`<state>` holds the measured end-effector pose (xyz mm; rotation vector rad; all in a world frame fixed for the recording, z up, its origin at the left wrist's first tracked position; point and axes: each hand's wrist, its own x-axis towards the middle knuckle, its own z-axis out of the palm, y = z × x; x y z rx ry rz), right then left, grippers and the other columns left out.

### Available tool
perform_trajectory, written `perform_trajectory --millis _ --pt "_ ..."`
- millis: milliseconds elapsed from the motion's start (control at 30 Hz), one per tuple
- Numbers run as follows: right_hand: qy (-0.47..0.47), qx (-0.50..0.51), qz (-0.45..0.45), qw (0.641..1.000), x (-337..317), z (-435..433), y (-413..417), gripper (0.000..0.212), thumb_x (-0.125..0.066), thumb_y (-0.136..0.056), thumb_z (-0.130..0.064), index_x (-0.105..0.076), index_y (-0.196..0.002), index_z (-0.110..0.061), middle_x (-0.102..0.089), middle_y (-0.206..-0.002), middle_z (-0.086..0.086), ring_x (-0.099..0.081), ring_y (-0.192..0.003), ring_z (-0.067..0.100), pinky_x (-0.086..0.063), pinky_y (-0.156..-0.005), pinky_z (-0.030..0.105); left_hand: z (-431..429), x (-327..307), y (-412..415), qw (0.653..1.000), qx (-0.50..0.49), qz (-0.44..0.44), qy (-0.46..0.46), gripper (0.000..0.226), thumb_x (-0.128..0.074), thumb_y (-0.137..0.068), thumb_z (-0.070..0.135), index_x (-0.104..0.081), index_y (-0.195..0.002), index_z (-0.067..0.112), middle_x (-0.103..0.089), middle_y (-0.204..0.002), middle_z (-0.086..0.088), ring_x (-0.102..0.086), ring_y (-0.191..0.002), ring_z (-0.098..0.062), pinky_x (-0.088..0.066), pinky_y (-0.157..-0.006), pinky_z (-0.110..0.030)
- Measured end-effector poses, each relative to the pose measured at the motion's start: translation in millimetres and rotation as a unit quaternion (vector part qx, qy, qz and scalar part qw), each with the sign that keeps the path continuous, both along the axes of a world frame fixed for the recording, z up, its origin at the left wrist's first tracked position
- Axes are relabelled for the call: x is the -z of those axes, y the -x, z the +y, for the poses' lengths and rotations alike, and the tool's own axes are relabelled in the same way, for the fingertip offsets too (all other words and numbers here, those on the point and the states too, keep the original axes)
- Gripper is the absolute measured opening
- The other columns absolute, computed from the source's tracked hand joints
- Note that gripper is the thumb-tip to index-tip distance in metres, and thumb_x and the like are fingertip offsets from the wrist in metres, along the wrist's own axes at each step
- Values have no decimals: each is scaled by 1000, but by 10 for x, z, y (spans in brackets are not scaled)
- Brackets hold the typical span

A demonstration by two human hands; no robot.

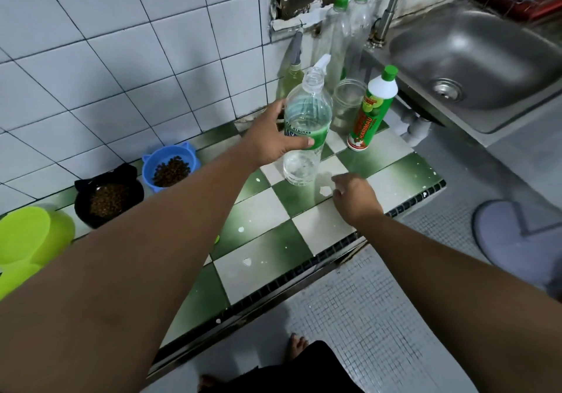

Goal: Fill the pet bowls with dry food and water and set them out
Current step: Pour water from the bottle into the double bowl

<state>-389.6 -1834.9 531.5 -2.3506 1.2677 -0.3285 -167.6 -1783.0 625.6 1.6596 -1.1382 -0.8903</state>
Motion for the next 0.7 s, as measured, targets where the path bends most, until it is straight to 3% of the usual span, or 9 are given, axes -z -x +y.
perform_trajectory --millis 100,200,300,400,533,700 --pt "50 57 -154 985 -428 -73 -82 33 -59 -85 -8 -70 -116 -4 -66 -113 14 -62 -99 24 -52 -91 28 37 -36 54 1000 -16 -13 8 115 -98 -44 57 -46 -144 32 -61 -136 12 -59 -126 -12 -48 -111 -44" --pt "89 107 -296 945 -969 -91 -216 30 -61 -88 -10 -71 -116 -8 -58 -110 5 -52 -87 -3 -40 -82 2 64 -75 135 999 -41 -27 23 124 -97 -45 58 -36 -151 37 -52 -146 12 -54 -130 -12 -46 -112 -44" --pt "122 97 -377 913 -1455 -82 -390 30 -61 -90 -12 -69 -119 -13 -57 -111 2 -53 -90 -11 -42 -82 3 64 -94 202 998 -58 -7 37 126 -97 -43 60 -35 -151 39 -51 -148 11 -55 -129 -11 -48 -110 -43" --pt "126 26 -396 909 -1743 -40 -562 33 -63 -90 -14 -65 -123 -15 -61 -115 0 -60 -101 2 -51 -88 17 48 -84 231 997 -61 -20 42 116 -95 -46 63 -42 -145 36 -59 -139 12 -61 -122 -9 -51 -106 -43" --pt "172 -30 -300 938 -1826 -87 -679 29 -64 -89 -14 -69 -118 -12 -67 -117 0 -60 -109 8 -47 -98 23 30 -79 234 996 -70 -38 44 96 -94 -62 48 -45 -143 32 -64 -132 10 -64 -115 -11 -53 -103 -43" --pt "179 -54 -273 944 -1806 -164 -672 28 -66 -88 -13 -72 -115 -11 -69 -117 1 -60 -108 10 -46 -97 20 3 -71 222 995 -82 -32 44 89 -96 -63 39 -47 -138 33 -65 -125 12 -65 -111 -9 -54 -101 -41"
